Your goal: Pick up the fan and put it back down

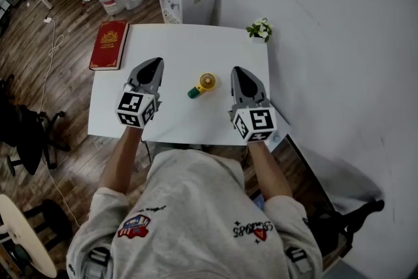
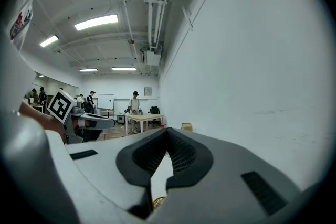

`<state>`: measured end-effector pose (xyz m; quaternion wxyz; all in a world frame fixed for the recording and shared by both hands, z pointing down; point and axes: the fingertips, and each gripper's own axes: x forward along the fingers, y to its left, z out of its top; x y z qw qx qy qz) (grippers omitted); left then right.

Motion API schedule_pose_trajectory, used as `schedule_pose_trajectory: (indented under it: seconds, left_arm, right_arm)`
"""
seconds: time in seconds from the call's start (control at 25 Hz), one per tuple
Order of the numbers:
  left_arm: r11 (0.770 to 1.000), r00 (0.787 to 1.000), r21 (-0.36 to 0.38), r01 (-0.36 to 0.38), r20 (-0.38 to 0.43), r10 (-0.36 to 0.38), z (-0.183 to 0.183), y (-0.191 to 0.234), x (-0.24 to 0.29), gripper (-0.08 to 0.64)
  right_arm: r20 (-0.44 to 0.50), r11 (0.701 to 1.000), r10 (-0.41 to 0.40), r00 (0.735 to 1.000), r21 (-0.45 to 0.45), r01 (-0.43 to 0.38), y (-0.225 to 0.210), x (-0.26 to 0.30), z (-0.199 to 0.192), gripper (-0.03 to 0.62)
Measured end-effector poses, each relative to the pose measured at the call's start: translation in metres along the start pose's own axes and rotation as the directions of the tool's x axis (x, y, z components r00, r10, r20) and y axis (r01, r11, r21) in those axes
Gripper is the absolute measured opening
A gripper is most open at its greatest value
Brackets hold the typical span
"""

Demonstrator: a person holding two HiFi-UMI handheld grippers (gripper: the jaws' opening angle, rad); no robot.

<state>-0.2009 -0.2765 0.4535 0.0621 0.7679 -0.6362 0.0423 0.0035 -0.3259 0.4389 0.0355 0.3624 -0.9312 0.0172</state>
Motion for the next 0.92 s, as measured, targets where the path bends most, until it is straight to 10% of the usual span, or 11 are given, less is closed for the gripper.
schedule_pose_trajectory:
  seconds: [0.92]
  left_arm:
    - [1.000, 1.000, -0.007, -0.026, 0.009, 0.026, -0.0042, -0.0030, -0.0067, 0.005]
  right_arm:
    - [-0.015, 1.000, 0.004, 1.000, -0.004, -0.004, 0.0037, -0.0056, -0.0028, -0.009]
